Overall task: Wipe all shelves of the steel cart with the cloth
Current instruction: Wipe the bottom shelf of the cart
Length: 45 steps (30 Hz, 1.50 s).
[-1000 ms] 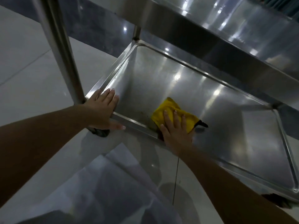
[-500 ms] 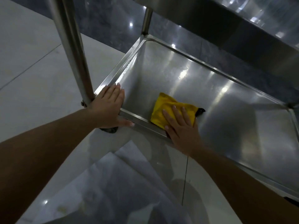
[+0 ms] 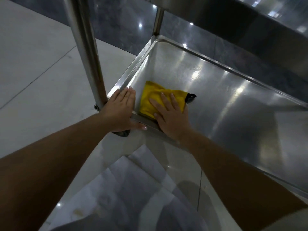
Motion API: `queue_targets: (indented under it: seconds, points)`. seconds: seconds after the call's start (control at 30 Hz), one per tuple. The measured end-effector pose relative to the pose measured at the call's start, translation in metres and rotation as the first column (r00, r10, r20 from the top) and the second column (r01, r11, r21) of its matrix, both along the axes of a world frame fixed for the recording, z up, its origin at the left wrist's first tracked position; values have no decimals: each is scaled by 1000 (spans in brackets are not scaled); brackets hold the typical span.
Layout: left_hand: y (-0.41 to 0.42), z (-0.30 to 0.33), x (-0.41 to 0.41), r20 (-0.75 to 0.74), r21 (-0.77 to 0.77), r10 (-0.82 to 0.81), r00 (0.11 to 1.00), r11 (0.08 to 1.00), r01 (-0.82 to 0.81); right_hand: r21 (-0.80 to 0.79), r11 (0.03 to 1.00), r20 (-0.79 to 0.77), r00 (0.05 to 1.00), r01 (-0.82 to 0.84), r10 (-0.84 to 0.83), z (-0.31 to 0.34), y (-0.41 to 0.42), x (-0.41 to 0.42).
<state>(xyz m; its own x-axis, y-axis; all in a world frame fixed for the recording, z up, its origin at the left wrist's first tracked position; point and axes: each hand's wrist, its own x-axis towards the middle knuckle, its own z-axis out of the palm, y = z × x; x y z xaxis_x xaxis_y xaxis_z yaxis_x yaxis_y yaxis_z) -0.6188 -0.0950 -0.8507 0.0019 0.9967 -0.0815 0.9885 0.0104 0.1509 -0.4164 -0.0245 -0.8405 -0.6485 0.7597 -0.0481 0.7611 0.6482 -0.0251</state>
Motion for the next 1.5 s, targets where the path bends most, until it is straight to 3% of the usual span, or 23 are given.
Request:
queue_targets:
  seconds: [0.17, 0.3, 0.6, 0.9, 1.07, 1.17, 1.3, 1.4, 1.5]
  points:
    - [2, -4, 2, -34, -9, -21, 999, 1000, 21, -11, 989, 55, 987, 149, -148, 6, -11, 92]
    - [1, -3, 3, -57, -20, -41, 998, 999, 40, -72, 959, 77, 960, 274, -268, 5, -26, 85]
    - [-3, 7, -7, 203, 108, 42, 978, 992, -65, -53, 990, 6, 991, 132, -132, 5, -49, -17]
    - [-9, 11, -9, 205, 74, -1, 979, 997, -15, 6, 998, -64, 996, 56, -56, 8, -57, 75]
    - [-7, 19, -14, 243, 35, 13, 970, 999, -22, 25, 991, 3, 992, 128, -128, 6, -63, 53]
    - [-8, 17, -17, 150, 26, -22, 988, 999, 18, 49, 994, 9, 995, 101, -101, 3, -67, 3]
    - [-10, 13, -19, -127, -72, -83, 988, 995, 75, -56, 998, 63, 998, 1, 2, 8, -57, -27]
    - [-8, 15, -13, -269, -154, -105, 957, 986, 65, -123, 981, 103, 981, -152, 165, 22, -46, 23]
    - [-6, 22, 4, -227, -194, -34, 973, 981, -11, -117, 983, 250, 954, -141, 166, 35, -42, 103]
